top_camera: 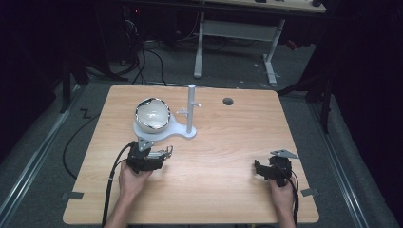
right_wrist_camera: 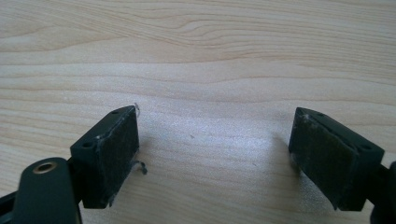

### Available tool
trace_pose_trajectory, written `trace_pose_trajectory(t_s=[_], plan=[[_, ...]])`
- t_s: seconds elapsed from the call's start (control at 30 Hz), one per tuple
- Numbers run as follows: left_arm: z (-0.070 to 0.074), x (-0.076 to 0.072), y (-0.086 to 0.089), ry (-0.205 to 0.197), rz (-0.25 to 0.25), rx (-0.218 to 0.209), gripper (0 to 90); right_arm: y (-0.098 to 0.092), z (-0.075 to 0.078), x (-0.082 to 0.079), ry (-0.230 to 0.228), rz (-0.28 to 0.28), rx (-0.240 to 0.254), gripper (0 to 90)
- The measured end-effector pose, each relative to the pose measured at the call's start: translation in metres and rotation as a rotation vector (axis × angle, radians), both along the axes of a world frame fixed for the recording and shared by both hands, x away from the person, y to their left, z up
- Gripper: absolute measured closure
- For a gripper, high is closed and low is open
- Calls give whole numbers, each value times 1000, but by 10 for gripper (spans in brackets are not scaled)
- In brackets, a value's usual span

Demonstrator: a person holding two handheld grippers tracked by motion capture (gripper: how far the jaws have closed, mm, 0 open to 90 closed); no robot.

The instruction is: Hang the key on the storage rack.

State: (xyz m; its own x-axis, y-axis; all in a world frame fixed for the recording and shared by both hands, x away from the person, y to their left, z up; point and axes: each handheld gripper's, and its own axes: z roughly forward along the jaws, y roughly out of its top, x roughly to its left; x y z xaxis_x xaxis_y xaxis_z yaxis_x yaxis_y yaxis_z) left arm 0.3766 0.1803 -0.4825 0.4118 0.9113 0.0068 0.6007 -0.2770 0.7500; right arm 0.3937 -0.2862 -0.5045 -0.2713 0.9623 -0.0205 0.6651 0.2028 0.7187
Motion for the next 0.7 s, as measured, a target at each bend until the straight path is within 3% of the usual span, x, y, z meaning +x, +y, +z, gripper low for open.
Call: trace_pose_trajectory(t_s=[0.27, 0.53, 0.7], plan=[[-6, 3, -4, 38, -16, 15, 254, 0, 0, 0, 0, -1, 1, 162], [-11, 3, -10, 47, -22, 40, 302, 0, 0, 0, 0, -1, 1, 162], [-14, 5, -11, 64, -14, 57, 390, 0, 0, 0, 0, -1, 1, 162]])
